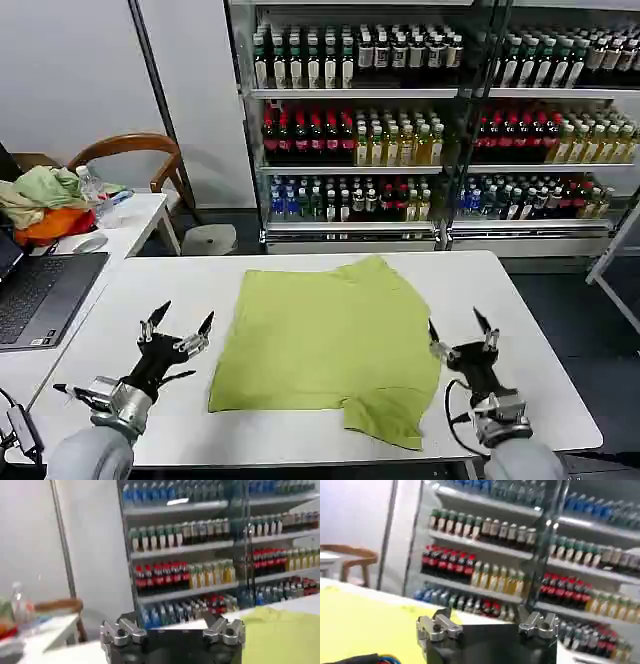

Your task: Fold and organize the clothes.

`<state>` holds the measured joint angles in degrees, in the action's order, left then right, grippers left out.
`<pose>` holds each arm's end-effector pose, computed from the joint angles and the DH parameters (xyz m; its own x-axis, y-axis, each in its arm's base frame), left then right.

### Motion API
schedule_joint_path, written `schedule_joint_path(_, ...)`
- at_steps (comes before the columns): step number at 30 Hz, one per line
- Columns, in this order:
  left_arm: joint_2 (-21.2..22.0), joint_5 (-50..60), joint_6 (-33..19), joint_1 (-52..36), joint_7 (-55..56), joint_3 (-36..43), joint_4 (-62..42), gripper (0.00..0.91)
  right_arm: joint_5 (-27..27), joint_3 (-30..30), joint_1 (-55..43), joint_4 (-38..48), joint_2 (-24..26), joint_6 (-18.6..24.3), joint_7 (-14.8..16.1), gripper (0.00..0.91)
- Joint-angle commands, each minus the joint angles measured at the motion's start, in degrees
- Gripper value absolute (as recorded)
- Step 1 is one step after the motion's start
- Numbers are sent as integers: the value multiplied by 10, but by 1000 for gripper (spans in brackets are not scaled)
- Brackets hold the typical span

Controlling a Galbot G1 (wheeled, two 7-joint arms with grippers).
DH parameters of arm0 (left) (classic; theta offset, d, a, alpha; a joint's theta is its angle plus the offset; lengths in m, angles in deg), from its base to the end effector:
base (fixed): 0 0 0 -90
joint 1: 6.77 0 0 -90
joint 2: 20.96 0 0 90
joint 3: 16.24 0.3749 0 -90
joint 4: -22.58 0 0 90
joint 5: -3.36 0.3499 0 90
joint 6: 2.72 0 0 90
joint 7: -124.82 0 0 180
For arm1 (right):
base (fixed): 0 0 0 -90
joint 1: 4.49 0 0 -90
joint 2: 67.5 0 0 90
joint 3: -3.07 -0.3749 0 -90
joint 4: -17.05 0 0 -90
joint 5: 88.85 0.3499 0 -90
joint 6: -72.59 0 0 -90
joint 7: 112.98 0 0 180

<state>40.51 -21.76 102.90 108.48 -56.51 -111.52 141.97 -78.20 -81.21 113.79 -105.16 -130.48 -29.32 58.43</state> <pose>0.2041 0.1217 -0.2788 -0.9613 0.1696 0.2171 0.1836 0.9819 0.0459 0.1736 -0.0593 -0.2992 -0.9728 -0.1334 0.1893 -0.1716 0.9642 -0.2023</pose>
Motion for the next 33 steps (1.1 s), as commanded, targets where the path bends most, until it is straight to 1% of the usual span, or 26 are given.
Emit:
schedule_joint_path(1, 10, -70, 174, 94, 63, 11, 112, 907, 7, 30, 96, -48, 12, -23, -18, 907)
schedule_joint_path(5, 15, -59, 174, 106, 81, 29, 113, 907, -3, 37, 130, -48, 14, -25, -27, 907)
schedule_joint_path(14, 22, -43, 174, 81, 94, 58, 69, 907, -5, 51, 153, -34, 3, -30, -42, 907)
schedule_joint_path(16, 25, -29, 174, 77, 94, 68, 55, 907, -9, 51, 152, -27, 0, -28, -46, 907)
schedule_joint_path(23, 28, -32, 174, 61, 108, 72, 23, 907, -9, 55, 142, -12, -4, -21, -47, 907)
schedule_joint_path(33, 26, -33, 173, 60, 115, 71, 11, 907, -21, 81, 108, 4, -12, -16, -47, 907)
